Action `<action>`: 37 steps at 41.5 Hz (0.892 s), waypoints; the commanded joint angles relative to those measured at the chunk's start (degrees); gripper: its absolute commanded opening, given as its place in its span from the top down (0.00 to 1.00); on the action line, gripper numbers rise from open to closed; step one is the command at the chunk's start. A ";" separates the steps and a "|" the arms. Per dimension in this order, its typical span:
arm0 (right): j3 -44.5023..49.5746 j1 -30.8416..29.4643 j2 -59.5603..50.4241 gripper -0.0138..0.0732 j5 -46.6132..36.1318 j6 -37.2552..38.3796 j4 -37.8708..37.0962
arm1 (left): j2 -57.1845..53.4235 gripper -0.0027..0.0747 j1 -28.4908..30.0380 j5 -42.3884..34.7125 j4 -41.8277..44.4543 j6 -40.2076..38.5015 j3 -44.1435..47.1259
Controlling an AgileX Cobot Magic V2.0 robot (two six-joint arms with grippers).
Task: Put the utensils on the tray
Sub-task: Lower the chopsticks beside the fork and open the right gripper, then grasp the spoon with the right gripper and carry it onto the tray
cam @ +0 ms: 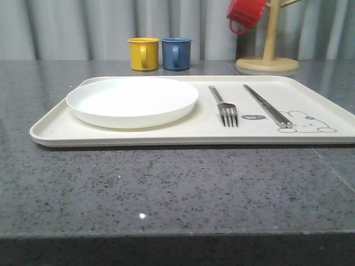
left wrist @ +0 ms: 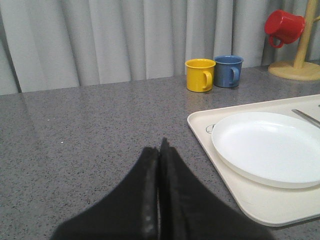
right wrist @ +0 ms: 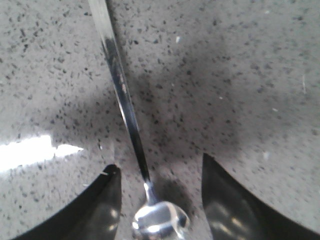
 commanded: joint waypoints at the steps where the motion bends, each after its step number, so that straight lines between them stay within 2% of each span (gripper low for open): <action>1: -1.76 -0.44 -1.39 0.38 -1.67 -0.62 0.65 | 0.65 0.99 0.06 -4.90 -0.65 -0.65 -1.54; 8: -1.76 -0.44 -0.55 0.39 -1.73 -0.62 0.65 | 0.65 0.99 0.06 -4.90 -0.65 -0.65 -1.54; 11: -1.76 -0.44 -0.55 0.44 -1.85 -0.62 0.65 | 0.65 0.99 0.06 -4.90 -0.65 -0.65 -1.54; 19: -1.76 -0.44 -0.55 0.76 -1.90 -0.62 0.65 | 0.65 0.99 0.06 -4.90 -0.65 -0.65 -1.54; 24: -1.76 -0.44 -0.55 0.91 -1.90 -0.62 0.65 | 0.65 0.99 0.06 -4.90 -0.65 -0.65 -1.54; 37: -1.78 -0.30 -4.65 0.92 -0.34 0.19 0.78 | 0.65 0.99 0.06 -4.90 -0.65 -0.65 -1.54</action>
